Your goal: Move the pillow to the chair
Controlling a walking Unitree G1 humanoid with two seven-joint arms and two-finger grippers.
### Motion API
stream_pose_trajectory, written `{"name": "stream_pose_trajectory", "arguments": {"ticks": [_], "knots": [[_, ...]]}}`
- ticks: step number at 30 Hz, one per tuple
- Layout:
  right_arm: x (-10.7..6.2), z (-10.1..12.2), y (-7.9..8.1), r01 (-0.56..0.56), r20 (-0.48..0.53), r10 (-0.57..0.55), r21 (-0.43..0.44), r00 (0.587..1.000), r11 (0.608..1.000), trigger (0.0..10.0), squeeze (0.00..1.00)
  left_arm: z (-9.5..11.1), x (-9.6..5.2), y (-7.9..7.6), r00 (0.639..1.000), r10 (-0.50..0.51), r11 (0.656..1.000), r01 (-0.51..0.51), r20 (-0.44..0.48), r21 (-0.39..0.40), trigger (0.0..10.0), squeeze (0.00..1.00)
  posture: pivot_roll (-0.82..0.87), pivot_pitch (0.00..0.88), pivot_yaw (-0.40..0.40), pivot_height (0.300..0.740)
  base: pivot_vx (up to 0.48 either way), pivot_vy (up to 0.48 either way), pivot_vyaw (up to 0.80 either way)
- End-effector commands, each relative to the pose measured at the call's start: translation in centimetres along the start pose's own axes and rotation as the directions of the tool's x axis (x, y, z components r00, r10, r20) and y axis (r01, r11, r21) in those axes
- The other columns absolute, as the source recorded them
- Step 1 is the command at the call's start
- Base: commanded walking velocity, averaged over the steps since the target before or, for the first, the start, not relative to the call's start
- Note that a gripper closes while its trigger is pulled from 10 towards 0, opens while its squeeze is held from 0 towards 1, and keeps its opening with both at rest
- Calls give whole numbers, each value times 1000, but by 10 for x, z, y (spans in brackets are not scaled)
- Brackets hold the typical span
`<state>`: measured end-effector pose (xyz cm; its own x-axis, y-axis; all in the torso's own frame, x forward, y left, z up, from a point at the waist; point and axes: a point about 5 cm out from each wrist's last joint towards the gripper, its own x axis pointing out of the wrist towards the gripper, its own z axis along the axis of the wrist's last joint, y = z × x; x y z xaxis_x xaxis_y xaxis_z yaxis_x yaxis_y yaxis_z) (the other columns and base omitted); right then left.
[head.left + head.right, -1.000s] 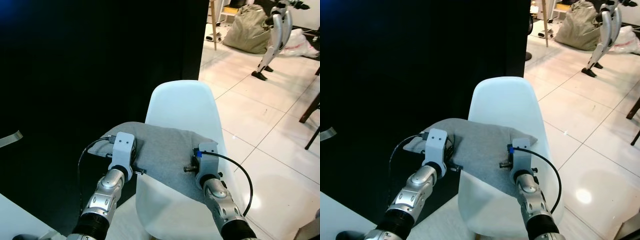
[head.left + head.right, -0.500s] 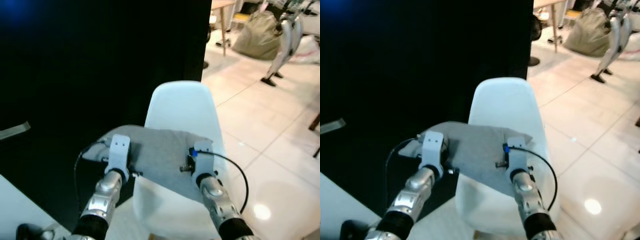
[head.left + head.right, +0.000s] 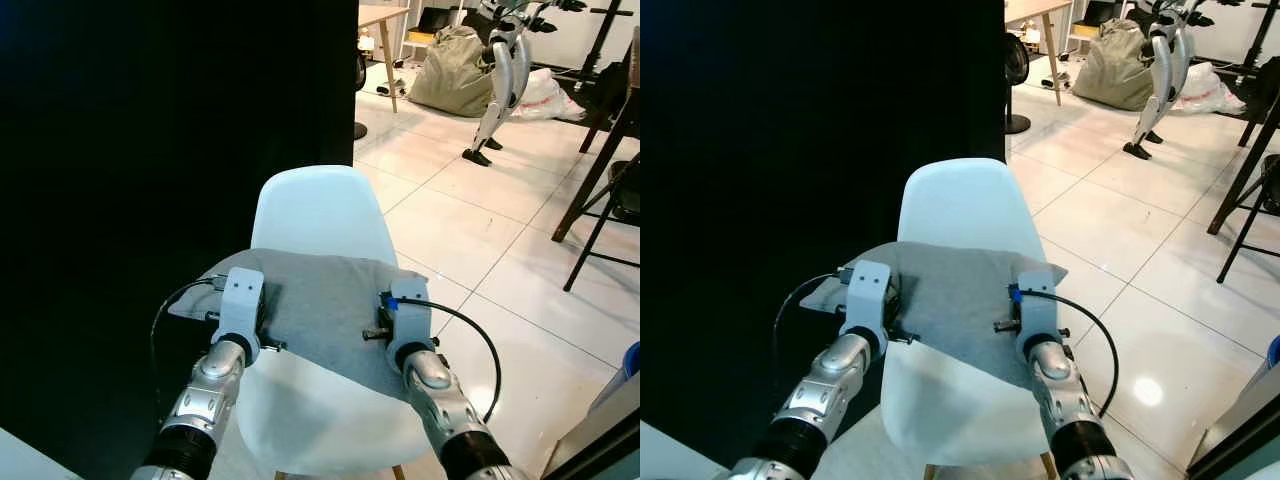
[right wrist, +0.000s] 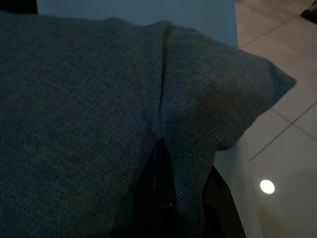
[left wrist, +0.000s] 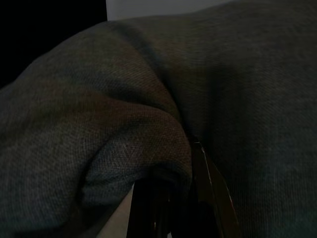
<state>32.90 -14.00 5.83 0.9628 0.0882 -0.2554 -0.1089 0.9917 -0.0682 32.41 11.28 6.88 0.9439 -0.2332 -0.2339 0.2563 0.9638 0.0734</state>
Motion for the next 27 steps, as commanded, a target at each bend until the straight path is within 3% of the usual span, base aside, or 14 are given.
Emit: {"name": "stream_pose_trajectory", "arguments": {"ticks": [1,5,15,26,27], "knots": [[4,15,4,-7,65,7,2,998,1000,10000,0,7,3,-8,997,-68,996,66,33,60,10000,0,20,26,53,735,0,0,0],[6,20,5,-17,86,16,10,996,1000,10000,0,18,5,-11,993,-75,996,71,96,54,10000,0,19,23,53,715,0,0,0],[8,17,3,-12,63,11,1,998,1000,10000,0,13,5,-9,994,-84,993,78,76,85,10000,0,25,38,65,665,0,0,0],[12,28,1,-3,87,4,-14,996,1000,10000,0,19,8,-14,990,-90,992,81,104,94,10000,0,26,55,69,650,0,0,0],[13,28,1,5,83,-1,-42,997,999,10000,0,18,8,-17,989,-107,988,94,104,122,10000,0,26,56,67,645,0,0,0]]}}
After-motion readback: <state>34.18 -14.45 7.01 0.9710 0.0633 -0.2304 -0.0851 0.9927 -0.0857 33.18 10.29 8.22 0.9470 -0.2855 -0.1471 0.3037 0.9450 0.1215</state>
